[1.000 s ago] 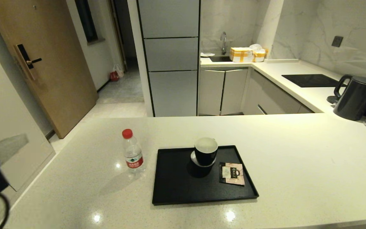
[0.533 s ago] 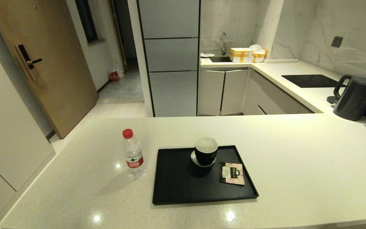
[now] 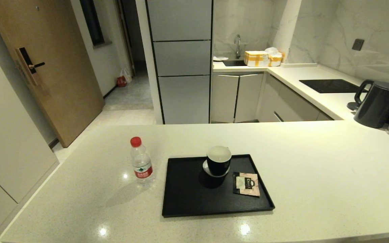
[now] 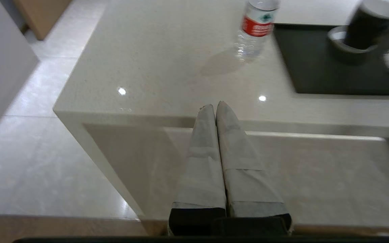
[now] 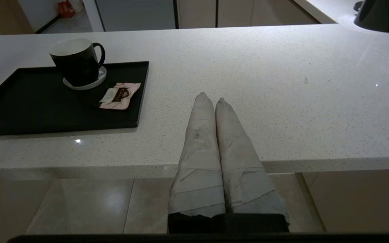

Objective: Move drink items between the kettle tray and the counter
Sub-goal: Pick up the tea bag

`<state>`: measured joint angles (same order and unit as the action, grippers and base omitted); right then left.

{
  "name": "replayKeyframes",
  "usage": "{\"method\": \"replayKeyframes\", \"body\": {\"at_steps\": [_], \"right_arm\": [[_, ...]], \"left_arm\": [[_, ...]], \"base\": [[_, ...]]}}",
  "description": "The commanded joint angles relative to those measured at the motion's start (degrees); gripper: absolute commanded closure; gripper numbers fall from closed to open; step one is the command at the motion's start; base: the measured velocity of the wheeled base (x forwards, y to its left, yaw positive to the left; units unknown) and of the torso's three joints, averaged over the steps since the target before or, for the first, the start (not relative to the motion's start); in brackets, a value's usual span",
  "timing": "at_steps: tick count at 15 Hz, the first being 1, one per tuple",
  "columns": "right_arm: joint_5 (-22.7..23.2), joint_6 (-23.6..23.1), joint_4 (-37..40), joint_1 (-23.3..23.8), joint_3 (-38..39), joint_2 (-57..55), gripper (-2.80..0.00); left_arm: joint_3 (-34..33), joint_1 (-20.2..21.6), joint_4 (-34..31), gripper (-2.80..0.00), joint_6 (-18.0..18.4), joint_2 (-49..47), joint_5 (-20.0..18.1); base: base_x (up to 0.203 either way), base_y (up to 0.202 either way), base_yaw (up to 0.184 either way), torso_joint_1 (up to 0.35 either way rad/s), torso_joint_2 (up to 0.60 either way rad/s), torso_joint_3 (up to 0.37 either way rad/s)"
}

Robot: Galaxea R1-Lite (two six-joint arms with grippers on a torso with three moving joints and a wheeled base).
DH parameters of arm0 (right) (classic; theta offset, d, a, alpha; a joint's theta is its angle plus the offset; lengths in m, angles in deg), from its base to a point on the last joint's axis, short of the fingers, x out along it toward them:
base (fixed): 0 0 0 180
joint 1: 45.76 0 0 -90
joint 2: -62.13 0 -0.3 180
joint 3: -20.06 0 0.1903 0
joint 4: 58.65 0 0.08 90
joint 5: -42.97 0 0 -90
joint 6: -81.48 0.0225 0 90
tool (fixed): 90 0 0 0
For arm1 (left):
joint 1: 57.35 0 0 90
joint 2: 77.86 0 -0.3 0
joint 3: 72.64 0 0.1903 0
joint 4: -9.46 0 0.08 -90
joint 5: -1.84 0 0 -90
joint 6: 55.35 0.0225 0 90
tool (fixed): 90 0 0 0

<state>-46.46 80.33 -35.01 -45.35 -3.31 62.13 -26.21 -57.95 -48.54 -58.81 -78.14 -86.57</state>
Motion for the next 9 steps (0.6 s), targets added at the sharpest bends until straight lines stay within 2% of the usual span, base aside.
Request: {"method": "replayKeyframes", "body": {"at_steps": [1, 2, 3, 4, 6, 9], "right_arm": [[0.04, -0.07, 0.0, -0.05, 0.09, 0.0, 0.0], [0.04, -0.07, 0.0, -0.05, 0.09, 0.0, 0.0], [0.04, -0.07, 0.0, -0.05, 0.09, 0.0, 0.0], [0.04, -0.07, 0.0, -0.05, 0.09, 0.0, 0.0], [0.04, -0.07, 0.0, -0.05, 0.09, 0.0, 0.0], [0.04, -0.07, 0.0, -0.05, 0.09, 0.0, 0.0]], "left_arm": [[-14.61, 0.03, 22.25, 0.0, 3.44, 0.26, 0.89], [-18.89, 0.04, 32.69, 0.0, 5.12, 0.27, 0.44], [-21.22, 0.05, 39.27, 0.0, 6.26, 0.27, -0.43], [-22.6, 0.06, 41.21, 0.0, 7.0, 0.27, -1.05], [-22.92, 0.05, 34.38, 0.0, 6.79, 0.28, -1.56], [-23.06, 0.03, 34.29, 0.0, 4.86, 0.28, -1.5]], "base": [[0.0, 0.0, 0.0, 0.0, 0.0, 0.0], [0.0, 0.0, 0.0, 0.0, 0.0, 0.0], [0.0, 0.0, 0.0, 0.0, 0.0, 0.0], [0.0, 0.0, 0.0, 0.0, 0.0, 0.0], [0.0, 0.0, 0.0, 0.0, 0.0, 0.0], [0.0, 0.0, 0.0, 0.0, 0.0, 0.0]]}}
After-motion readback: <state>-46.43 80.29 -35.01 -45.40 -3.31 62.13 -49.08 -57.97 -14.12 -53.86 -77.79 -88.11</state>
